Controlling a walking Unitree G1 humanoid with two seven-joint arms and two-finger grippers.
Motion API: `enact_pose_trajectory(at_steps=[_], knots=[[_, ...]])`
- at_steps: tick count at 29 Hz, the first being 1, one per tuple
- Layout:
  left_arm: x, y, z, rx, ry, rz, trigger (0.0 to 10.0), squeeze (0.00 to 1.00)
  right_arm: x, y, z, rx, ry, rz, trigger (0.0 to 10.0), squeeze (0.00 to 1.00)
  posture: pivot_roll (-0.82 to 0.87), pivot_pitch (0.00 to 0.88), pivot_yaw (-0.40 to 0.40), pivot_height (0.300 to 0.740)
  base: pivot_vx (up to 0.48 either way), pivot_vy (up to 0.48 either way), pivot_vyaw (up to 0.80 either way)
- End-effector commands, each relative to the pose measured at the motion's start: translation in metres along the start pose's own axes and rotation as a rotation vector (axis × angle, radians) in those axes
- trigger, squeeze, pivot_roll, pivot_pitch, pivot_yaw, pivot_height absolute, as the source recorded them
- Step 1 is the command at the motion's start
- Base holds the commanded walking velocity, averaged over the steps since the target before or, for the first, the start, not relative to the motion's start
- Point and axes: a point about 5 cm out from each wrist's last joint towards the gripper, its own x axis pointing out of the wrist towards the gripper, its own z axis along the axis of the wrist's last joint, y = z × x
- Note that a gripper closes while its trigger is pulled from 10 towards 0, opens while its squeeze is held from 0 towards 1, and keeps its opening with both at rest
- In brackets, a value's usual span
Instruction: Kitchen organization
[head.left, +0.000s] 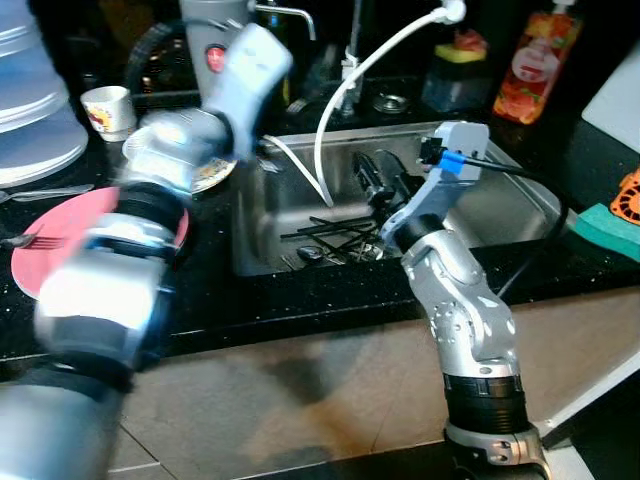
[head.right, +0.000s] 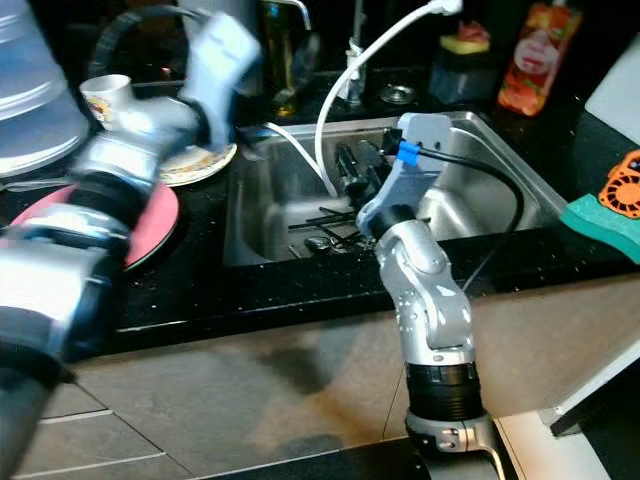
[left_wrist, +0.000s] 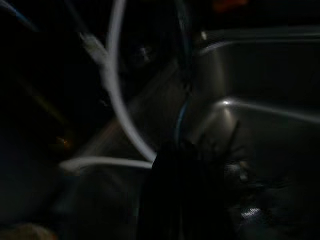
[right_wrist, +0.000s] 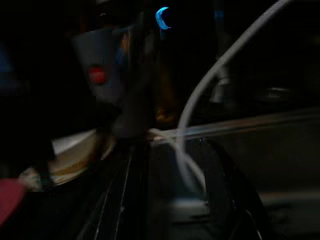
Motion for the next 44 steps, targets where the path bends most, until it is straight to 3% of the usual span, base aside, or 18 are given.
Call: enact_pose_trajectory(at_steps=[1, 2, 3, 4, 7, 9, 10, 13, 17, 19, 21, 23, 28, 32, 37, 42, 43, 44], knots=[[-0.001, -0.001, -0.025, -0.141, 0.062, 0.121, 10.0, 0.01, -0.004, -0.001, 0.011, -0.017, -0.055, -0.021, 10.0, 0.00, -0.04, 0.000, 0.054, 0.740, 0.000, 0.000, 0.00], [-0.001, -0.002, -0.027, -0.170, 0.056, 0.136, 10.0, 0.01, -0.004, -0.002, 0.012, -0.021, -0.062, -0.026, 10.0, 0.00, -0.04, 0.000, 0.054, 0.740, 0.000, 0.000, 0.00], [-0.001, -0.001, -0.028, -0.204, 0.045, 0.162, 10.0, 0.69, -0.004, -0.003, 0.014, -0.027, -0.074, -0.032, 10.0, 0.00, -0.04, 0.000, 0.050, 0.740, 0.000, 0.000, 0.00], [-0.001, -0.001, -0.029, -0.236, 0.034, 0.181, 10.0, 1.00, -0.005, -0.003, 0.016, -0.032, -0.085, -0.036, 10.0, 0.00, -0.05, 0.000, 0.048, 0.740, 0.000, 0.000, 0.00], [-0.007, 0.012, -0.017, -0.305, -0.086, 0.205, 10.0, 1.00, -0.006, -0.004, 0.026, -0.060, -0.137, -0.045, 10.0, 0.00, -0.04, 0.000, 0.036, 0.740, 0.000, 0.000, 0.00], [-0.010, 0.020, -0.011, -0.293, -0.119, 0.217, 10.0, 1.00, -0.006, -0.003, 0.029, -0.062, -0.155, -0.047, 10.0, 0.00, -0.04, 0.000, 0.036, 0.740, 0.000, 0.000, 0.00], [-0.014, 0.028, -0.007, -0.264, -0.136, 0.241, 10.0, 0.00, -0.006, -0.003, 0.032, -0.064, -0.169, -0.047, 10.0, 0.00, -0.04, 0.000, 0.028, 0.740, 0.000, 0.000, 0.00], [-0.030, 0.054, 0.007, -0.188, -0.188, 0.349, 10.0, 0.00, -0.005, -0.001, 0.039, -0.067, -0.205, -0.043, 10.0, 0.00, -0.03, 0.000, 0.023, 0.740, 0.000, 0.000, 0.00], [-0.071, 0.105, 0.018, -0.145, -0.250, 0.588, 10.0, 0.00, -0.005, 0.002, 0.043, -0.070, -0.229, -0.035, 10.0, 0.00, -0.03, 0.000, -0.005, 0.740, 0.000, 0.000, 0.00], [-0.093, 0.128, 0.001, -0.102, -0.096, 0.775, 10.0, 0.00, -0.005, 0.001, 0.043, -0.073, -0.219, -0.029, 10.0, 0.00, -0.02, 0.000, -0.032, 0.740, 0.000, 0.000, 0.00], [-0.123, 0.149, -0.027, -0.161, 0.074, 1.020, 10.0, 0.00, -0.003, 0.001, 0.041, -0.081, -0.202, -0.016, 10.0, 0.00, -0.02, 0.000, -0.032, 0.740, 0.000, 0.000, 0.00], [-0.132, 0.152, -0.037, -0.170, 0.125, 1.093, 10.0, 0.00, -0.002, 0.001, 0.040, -0.085, -0.197, -0.012, 10.0, 0.00, -0.02, 0.000, -0.034, 0.740, 0.000, 0.000, 0.00], [-0.147, 0.145, -0.075, -0.143, 0.282, 1.253, 10.0, 0.00, -0.002, 0.001, 0.038, -0.088, -0.189, -0.012, 10.0, 0.00, -0.02, 0.000, -0.032, 0.740, 0.000, 0.000, 0.00], [-0.142, 0.128, -0.087, -0.083, 0.311, 1.288, 10.0, 0.00, -0.004, -0.001, 0.035, -0.095, -0.170, -0.015, 10.0, 0.00, -0.02, 0.000, -0.037, 0.740, 0.000, 0.000, 0.00], [-0.138, 0.102, -0.076, 0.288, 0.349, 1.238, 10.0, 0.00, -0.005, -0.004, 0.031, -0.094, -0.153, -0.012, 10.0, 0.00, 0.02, 0.000, -0.048, 0.740, 0.000, 0.000, 0.00], [-0.139, 0.090, -0.074, 0.368, 0.345, 1.192, 10.0, 0.00, -0.004, -0.004, 0.029, -0.089, -0.148, -0.011, 10.0, 0.00, 0.02, 0.000, -0.048, 0.740, 0.000, 0.000, 0.00], [-0.142, 0.073, -0.068, 0.437, 0.323, 1.149, 10.0, 1.00, -0.004, -0.003, 0.027, -0.076, -0.142, -0.009, 10.0, 0.00, 0.06, 0.000, -0.047, 0.740, 0.000, 0.000, 0.00], [-0.142, 0.073, -0.068, 0.437, 0.323, 1.149, 10.0, 1.00, -0.004, -0.003, 0.027, -0.076, -0.142, -0.009, 10.0, 0.00, 0.06, 0.000, -0.047, 0.740, 0.000, 0.000, 0.00]])
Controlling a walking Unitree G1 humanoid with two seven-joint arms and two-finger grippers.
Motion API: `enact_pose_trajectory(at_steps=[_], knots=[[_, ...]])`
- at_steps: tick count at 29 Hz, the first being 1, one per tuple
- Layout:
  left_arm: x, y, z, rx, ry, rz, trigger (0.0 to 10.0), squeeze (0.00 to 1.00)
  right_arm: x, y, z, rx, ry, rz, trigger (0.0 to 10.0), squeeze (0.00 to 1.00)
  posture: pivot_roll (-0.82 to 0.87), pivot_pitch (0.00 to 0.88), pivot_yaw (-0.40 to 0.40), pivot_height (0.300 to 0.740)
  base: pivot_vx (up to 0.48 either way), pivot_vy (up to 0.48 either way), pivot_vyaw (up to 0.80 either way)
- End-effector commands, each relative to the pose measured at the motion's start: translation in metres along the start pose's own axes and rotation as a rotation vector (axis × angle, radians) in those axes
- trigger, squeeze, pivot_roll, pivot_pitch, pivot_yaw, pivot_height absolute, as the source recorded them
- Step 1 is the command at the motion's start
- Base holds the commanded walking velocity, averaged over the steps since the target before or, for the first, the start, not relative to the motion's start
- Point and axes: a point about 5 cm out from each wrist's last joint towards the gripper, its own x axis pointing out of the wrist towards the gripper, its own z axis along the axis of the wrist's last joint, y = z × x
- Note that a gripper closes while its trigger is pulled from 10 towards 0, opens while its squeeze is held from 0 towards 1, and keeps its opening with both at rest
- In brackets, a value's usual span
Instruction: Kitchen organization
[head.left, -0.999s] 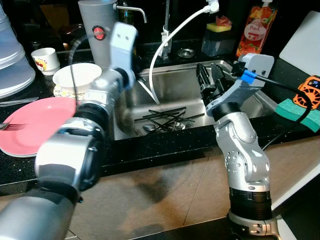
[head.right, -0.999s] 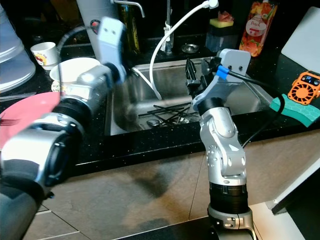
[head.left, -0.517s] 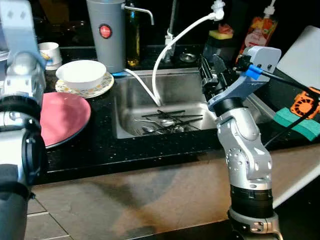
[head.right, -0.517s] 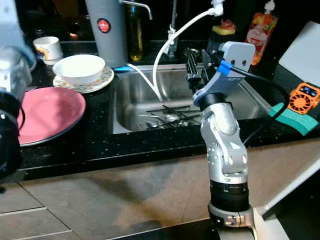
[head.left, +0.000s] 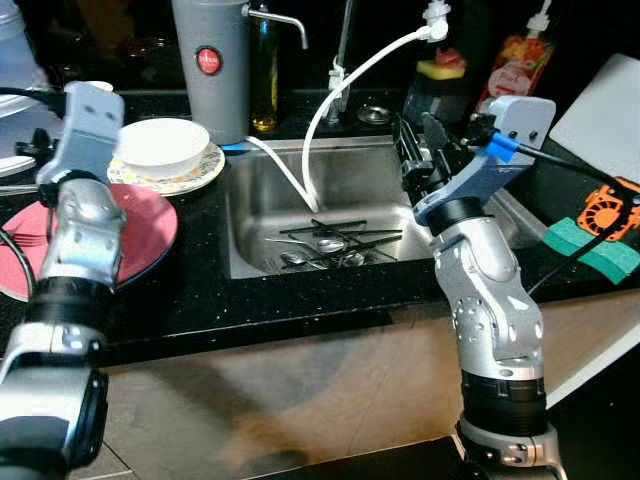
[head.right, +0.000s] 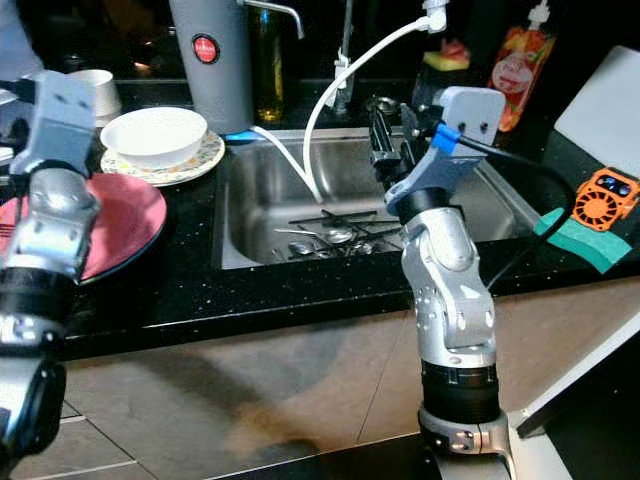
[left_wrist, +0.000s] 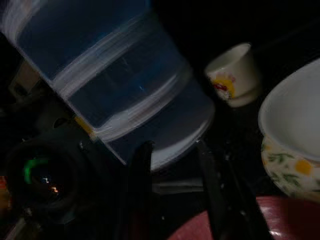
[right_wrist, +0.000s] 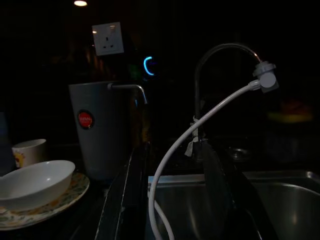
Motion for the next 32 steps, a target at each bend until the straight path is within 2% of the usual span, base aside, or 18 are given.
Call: enact_pose_trajectory(at_steps=[1, 2, 3, 6, 8, 9, 10, 11, 14, 15, 19, 22, 25, 29, 32], knots=[[-0.020, -0.006, 0.010, 0.044, -0.062, -0.049, 10.0, 1.00, -0.001, -0.002, -0.008, 0.015, 0.032, -0.011, 10.0, 0.00, 0.06, 0.000, -0.047, 0.740, 0.000, 0.000, 0.00], [-0.028, -0.007, 0.007, 0.042, -0.052, -0.059, 10.0, 1.00, -0.002, -0.001, -0.009, 0.020, 0.036, -0.008, 10.0, 0.00, 0.07, 0.000, -0.046, 0.740, 0.000, 0.000, 0.00], [-0.028, -0.007, 0.007, 0.042, -0.052, -0.059, 10.0, 1.00, -0.002, -0.001, -0.009, 0.020, 0.036, -0.008, 10.0, 0.00, 0.07, 0.000, -0.046, 0.740, 0.000, 0.000, 0.00], [-0.043, -0.006, -0.018, 0.026, 0.073, -0.110, 10.0, 1.00, -0.003, 0.001, -0.012, 0.027, 0.046, 0.000, 10.0, 0.00, 0.08, 0.000, -0.046, 0.740, 0.000, 0.000, 0.00], [-0.043, -0.003, -0.023, 0.019, 0.107, -0.134, 10.0, 1.00, -0.003, 0.001, -0.012, 0.028, 0.047, 0.002, 10.0, 0.00, 0.08, 0.001, -0.047, 0.740, 0.000, 0.000, 0.00], [-0.041, 0.003, -0.026, 0.030, 0.132, -0.159, 10.0, 0.00, -0.003, 0.001, -0.012, 0.028, 0.050, 0.002, 10.0, 0.00, 0.09, 0.002, -0.057, 0.740, 0.000, 0.000, 0.00], [-0.037, 0.010, -0.027, 0.027, 0.154, -0.170, 10.0, 0.00, -0.003, 0.000, -0.013, 0.027, 0.052, 0.003, 10.0, 0.00, 0.09, 0.002, -0.057, 0.740, 0.000, 0.000, 0.00], [-0.028, 0.024, -0.027, 0.078, 0.161, -0.201, 10.0, 0.00, -0.003, 0.000, -0.013, 0.025, 0.057, 0.006, 10.0, 0.00, 0.10, 0.000, -0.062, 0.740, 0.000, 0.000, 0.00], [-0.024, 0.031, -0.028, 0.099, 0.178, -0.238, 10.0, 0.00, -0.003, -0.001, -0.014, 0.025, 0.058, 0.009, 10.0, 0.00, 0.10, 0.000, -0.062, 0.740, 0.000, 0.000, 0.00], [-0.022, 0.035, -0.029, 0.137, 0.170, -0.263, 10.0, 0.00, -0.002, 0.000, -0.014, 0.025, 0.058, 0.010, 10.0, 0.00, 0.10, 0.000, -0.065, 0.740, 0.000, 0.000, 0.00], [-0.017, 0.044, -0.033, 0.202, 0.170, -0.269, 10.0, 0.00, 0.000, 0.000, -0.015, 0.026, 0.056, 0.011, 10.0, 0.00, 0.10, 0.000, -0.065, 0.740, 0.000, 0.000, 0.00], [-0.017, 0.045, -0.034, 0.241, 0.154, -0.300, 10.0, 0.00, 0.000, 0.000, -0.015, 0.026, 0.055, 0.011, 10.0, 0.00, 0.10, 0.000, -0.065, 0.740, 0.000, 0.000, 0.00], [-0.019, 0.043, -0.033, 0.298, 0.138, -0.382, 10.0, 0.00, 0.000, -0.001, -0.015, 0.026, 0.055, 0.007, 10.0, 0.00, 0.10, 0.000, -0.061, 0.740, 0.000, 0.000, 0.00], [-0.019, 0.044, -0.034, 0.346, 0.126, -0.428, 10.0, 0.00, -0.001, -0.002, -0.015, 0.025, 0.054, 0.001, 10.0, 0.00, 0.10, 0.000, -0.061, 0.740, 0.000, 0.000, 0.00], [-0.015, 0.050, -0.032, 0.357, 0.118, -0.424, 10.0, 0.00, -0.001, -0.003, -0.014, 0.026, 0.053, 0.001, 10.0, 0.00, 0.10, 0.000, -0.066, 0.740, 0.000, 0.000, 0.00]])
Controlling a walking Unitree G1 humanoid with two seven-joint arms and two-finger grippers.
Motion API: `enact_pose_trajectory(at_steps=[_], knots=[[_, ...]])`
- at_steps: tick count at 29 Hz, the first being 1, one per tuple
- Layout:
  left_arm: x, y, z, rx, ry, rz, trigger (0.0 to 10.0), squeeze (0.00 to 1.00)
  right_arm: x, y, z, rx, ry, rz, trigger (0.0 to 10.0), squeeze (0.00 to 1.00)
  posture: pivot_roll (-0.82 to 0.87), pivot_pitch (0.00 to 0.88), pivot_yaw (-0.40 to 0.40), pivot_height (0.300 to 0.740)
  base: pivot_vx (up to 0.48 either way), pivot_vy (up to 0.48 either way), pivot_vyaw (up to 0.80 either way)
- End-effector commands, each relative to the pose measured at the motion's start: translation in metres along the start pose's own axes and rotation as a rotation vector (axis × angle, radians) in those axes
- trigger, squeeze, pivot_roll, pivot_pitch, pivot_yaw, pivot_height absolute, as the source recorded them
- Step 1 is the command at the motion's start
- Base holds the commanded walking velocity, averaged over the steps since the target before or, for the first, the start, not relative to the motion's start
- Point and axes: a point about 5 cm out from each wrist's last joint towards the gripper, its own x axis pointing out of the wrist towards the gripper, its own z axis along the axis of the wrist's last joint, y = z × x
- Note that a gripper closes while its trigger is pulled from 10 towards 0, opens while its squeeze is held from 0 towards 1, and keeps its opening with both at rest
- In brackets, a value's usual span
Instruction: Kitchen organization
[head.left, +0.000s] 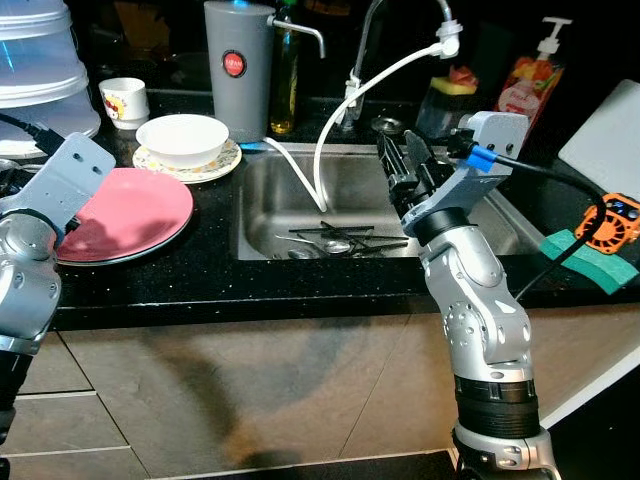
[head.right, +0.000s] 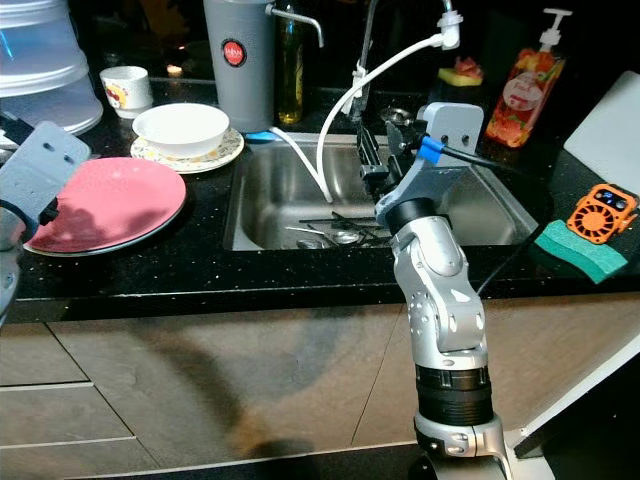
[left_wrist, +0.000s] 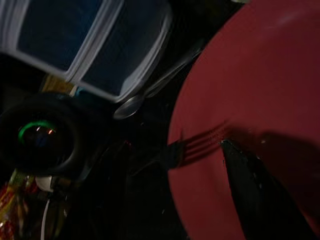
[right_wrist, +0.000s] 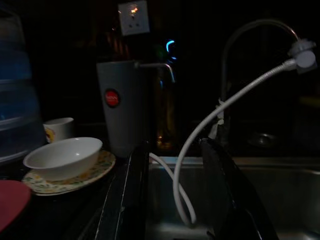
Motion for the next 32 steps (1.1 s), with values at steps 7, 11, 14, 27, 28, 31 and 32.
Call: enact_pose_trajectory(at_steps=[7, 11, 14, 27, 28, 31, 32], knots=[[0.001, 0.018, -0.005, 0.055, 0.002, -0.004, 10.0, 0.00, 0.003, -0.002, 0.000, 0.003, -0.004, -0.001, 10.0, 0.00, 0.10, 0.000, -0.070, 0.740, 0.000, 0.000, 0.00], [0.003, 0.016, -0.013, 0.050, 0.032, -0.028, 10.0, 0.00, 0.003, -0.001, 0.000, 0.003, -0.005, -0.001, 10.0, 0.00, 0.10, 0.000, -0.071, 0.740, 0.000, 0.000, 0.00], [0.005, 0.014, -0.016, 0.042, 0.045, -0.036, 10.0, 0.00, 0.003, -0.001, 0.000, 0.003, -0.005, -0.002, 10.0, 0.00, 0.10, 0.000, -0.071, 0.740, 0.000, 0.000, 0.00], [0.024, -0.001, -0.030, -0.028, 0.097, -0.107, 10.0, 0.00, 0.005, 0.000, 0.001, 0.004, -0.012, 0.002, 10.0, 0.00, 0.10, 0.000, -0.074, 0.740, 0.000, 0.000, 0.00], [0.030, -0.001, -0.035, -0.024, 0.122, -0.092, 10.0, 0.00, 0.005, 0.000, 0.002, 0.004, -0.014, 0.004, 10.0, 0.00, 0.10, 0.000, -0.074, 0.740, 0.000, 0.000, 0.00], [0.037, 0.000, -0.040, -0.011, 0.144, -0.075, 9.3, 0.00, 0.006, 0.000, 0.003, 0.002, -0.018, 0.000, 10.0, 0.00, 0.09, 0.000, -0.072, 0.740, 0.000, 0.000, 0.00], [0.037, 0.000, -0.040, -0.011, 0.144, -0.075, 9.3, 0.00, 0.006, 0.000, 0.003, 0.002, -0.018, 0.000, 10.0, 0.00, 0.09, 0.000, -0.072, 0.740, 0.000, 0.000, 0.00]])
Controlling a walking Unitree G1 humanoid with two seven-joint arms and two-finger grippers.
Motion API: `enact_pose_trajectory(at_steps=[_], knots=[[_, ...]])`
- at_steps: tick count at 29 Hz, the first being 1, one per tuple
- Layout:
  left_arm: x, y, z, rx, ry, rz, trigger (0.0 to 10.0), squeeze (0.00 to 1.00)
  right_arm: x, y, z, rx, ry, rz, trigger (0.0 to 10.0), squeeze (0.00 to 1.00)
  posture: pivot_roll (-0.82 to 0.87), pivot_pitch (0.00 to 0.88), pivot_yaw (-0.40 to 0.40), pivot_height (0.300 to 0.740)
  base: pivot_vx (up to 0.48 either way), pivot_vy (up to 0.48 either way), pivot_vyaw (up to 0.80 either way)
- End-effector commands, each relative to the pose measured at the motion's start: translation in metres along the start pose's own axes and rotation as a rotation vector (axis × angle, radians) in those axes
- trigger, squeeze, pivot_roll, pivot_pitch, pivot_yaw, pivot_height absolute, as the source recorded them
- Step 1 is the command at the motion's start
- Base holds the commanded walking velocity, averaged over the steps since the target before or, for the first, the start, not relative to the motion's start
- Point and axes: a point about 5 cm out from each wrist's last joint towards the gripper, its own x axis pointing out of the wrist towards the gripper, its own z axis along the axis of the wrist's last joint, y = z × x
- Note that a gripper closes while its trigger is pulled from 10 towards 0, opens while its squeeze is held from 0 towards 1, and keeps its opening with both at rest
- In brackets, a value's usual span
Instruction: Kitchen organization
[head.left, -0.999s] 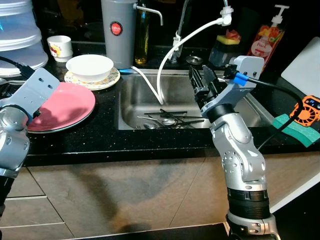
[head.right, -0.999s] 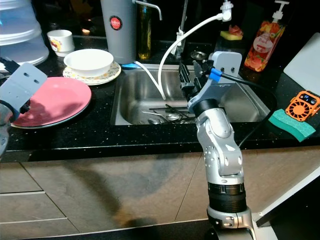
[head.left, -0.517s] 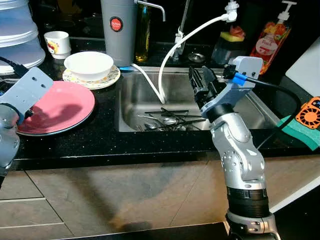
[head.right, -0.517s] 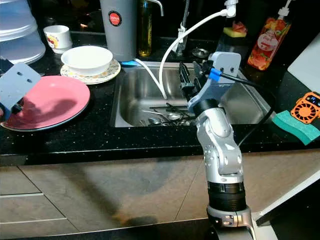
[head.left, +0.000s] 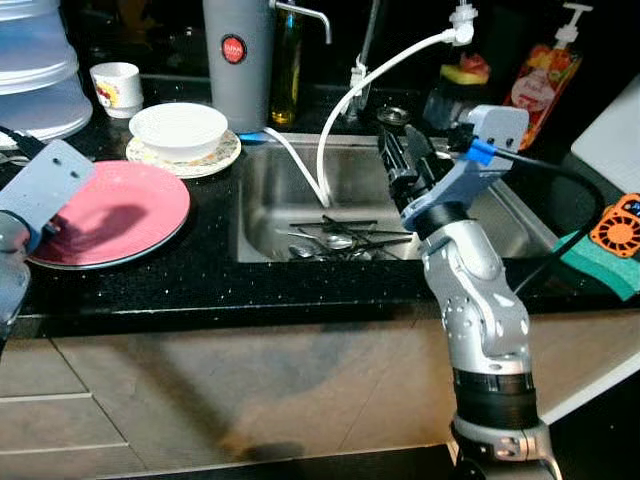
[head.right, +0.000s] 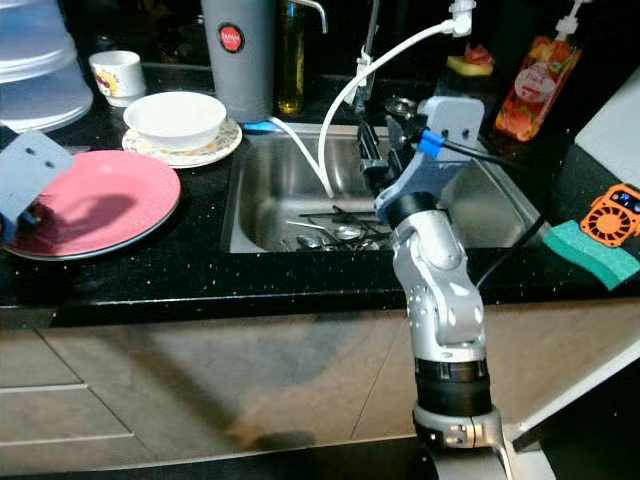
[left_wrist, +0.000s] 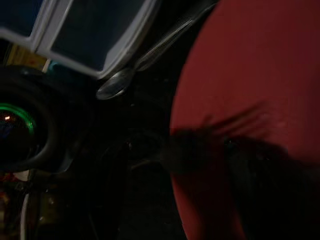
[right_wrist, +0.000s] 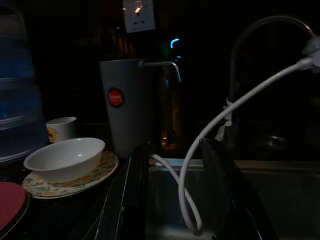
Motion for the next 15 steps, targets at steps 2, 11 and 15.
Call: enact_pose_trajectory(at_steps=[2, 11, 15], knots=[[0.009, -0.011, -0.010, 0.013, 0.048, -0.009, 4.1, 0.00, 0.000, -0.003, 0.002, -0.001, -0.011, -0.013, 10.0, 0.00, 0.09, 0.000, -0.072, 0.740, 0.000, 0.000, 0.00], [0.024, -0.022, -0.007, 0.046, 0.011, -0.013, 0.0, 0.00, -0.002, -0.006, 0.003, -0.008, -0.018, -0.031, 10.0, 0.00, 0.06, 0.000, -0.053, 0.740, 0.000, 0.000, 0.00], [0.025, -0.020, 0.001, 0.046, -0.030, 0.002, 0.0, 0.00, -0.003, -0.007, 0.004, -0.011, -0.020, -0.036, 10.0, 0.00, 0.06, 0.000, -0.054, 0.740, 0.000, 0.000, 0.00]])
